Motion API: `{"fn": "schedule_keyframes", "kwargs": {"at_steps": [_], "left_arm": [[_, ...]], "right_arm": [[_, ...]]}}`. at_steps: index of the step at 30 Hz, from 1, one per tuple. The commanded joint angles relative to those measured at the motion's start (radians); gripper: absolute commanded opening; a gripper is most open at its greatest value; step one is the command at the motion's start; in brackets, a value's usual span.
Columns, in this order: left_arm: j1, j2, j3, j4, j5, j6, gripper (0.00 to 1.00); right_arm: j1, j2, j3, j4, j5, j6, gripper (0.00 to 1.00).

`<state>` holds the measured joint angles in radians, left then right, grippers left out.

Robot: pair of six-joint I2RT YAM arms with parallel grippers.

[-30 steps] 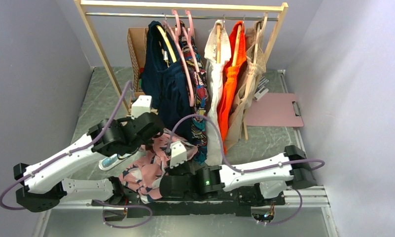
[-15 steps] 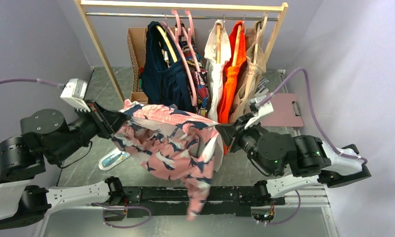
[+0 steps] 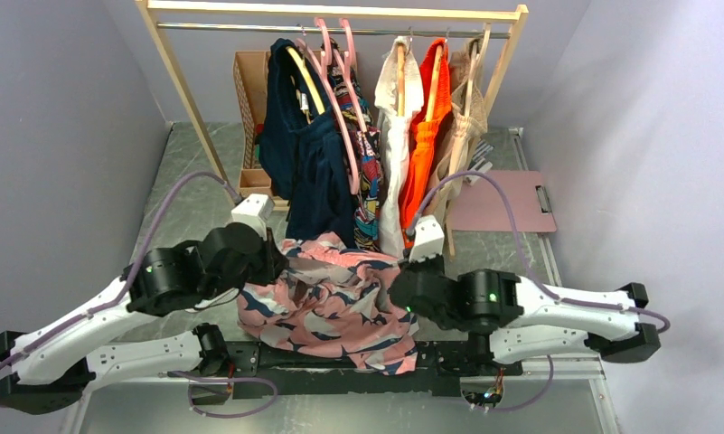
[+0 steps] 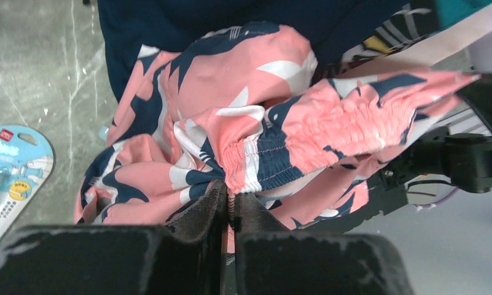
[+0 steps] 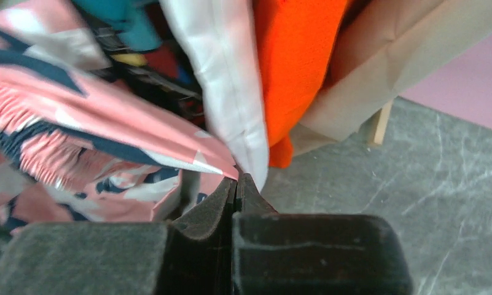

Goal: Place the shorts on the hanger
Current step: Adjust the shorts at the center of the board.

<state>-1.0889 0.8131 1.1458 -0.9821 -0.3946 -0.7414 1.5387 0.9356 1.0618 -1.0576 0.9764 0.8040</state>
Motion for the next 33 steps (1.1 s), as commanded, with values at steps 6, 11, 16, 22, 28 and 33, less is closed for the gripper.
{"fn": "schedule_keyframes", "kwargs": {"at_steps": [6,11,16,22,28,33], "left_arm": [[0.007,0.035,-0.152,0.057,-0.067,-0.108,0.07],[0.021,0.104,-0.209,0.085,-0.098,-0.141,0.07],[0.05,0.162,-0.217,0.141,-0.089,-0.135,0.07],[0.066,0.231,-0.17,0.127,-0.117,-0.126,0.07],[0.085,0.249,-0.167,0.113,-0.112,-0.143,0.07],[0.094,0.24,-0.171,0.099,-0.115,-0.146,0.07]], "right_arm": [[-0.251,0.063,-0.069,0.261,-0.272,-0.243,0.19],[-0.253,0.078,-0.005,0.233,-0.316,-0.275,0.5],[-0.252,-0.031,0.025,0.258,-0.491,-0.375,0.54],[-0.25,-0.009,0.139,0.258,-0.679,-0.428,0.54],[-0.208,0.066,0.062,0.355,-0.677,-0.432,0.54],[-0.179,0.142,-0.016,0.416,-0.629,-0.409,0.55]]}}
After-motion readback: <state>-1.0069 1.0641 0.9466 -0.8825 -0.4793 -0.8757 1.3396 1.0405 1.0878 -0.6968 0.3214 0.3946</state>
